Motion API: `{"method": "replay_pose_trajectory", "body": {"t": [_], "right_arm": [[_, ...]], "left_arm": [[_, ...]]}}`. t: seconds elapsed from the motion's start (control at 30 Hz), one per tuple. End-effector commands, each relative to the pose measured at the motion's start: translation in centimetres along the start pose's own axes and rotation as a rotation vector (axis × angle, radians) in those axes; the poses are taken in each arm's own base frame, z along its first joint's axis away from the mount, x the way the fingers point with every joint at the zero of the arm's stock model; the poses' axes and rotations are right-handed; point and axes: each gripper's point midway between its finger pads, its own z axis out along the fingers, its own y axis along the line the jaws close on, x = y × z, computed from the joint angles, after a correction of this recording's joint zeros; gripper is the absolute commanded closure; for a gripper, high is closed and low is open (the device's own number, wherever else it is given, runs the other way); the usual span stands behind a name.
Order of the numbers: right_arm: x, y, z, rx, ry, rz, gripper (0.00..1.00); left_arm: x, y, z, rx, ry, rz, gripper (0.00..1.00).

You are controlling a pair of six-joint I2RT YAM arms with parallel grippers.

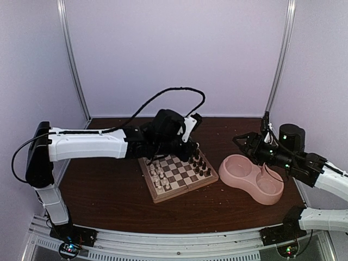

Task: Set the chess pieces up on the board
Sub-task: Place the pawn on a2.

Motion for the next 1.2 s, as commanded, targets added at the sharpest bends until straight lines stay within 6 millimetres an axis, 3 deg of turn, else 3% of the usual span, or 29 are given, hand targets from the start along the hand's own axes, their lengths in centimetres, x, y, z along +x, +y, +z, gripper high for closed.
{"method": "replay_pose_trajectory", "body": {"t": [0.0, 0.27, 0.4, 0.8, 1.17], "right_arm": [[0.3, -2.5, -1.3, 0.171, 0.062, -0.261, 0.33], [0.6, -3.3, -1.5, 0.163, 0.051, -0.285, 0.33], [0.7, -3.6, -1.6, 0.163, 0.051, -0.320, 0.34], [-0.1, -4.6, -1.6, 0.219, 0.025, -0.510, 0.33], [-1.1, -5.5, -1.4, 0.233, -0.071, -0.565, 0.33]], "left_arm": [[2.3, 5.0, -3.7, -0.067, 0.291, -0.132, 1.00], [5.3, 13.1, -5.3, -0.092, 0.523, -0.261, 1.00], [5.8, 16.5, -4.4, -0.126, 0.580, -0.282, 1.00], [8.1, 22.0, -0.3, -0.121, 0.706, -0.362, 1.00], [10.8, 25.1, 0.8, -0.172, 0.777, -0.350, 1.00]]}}
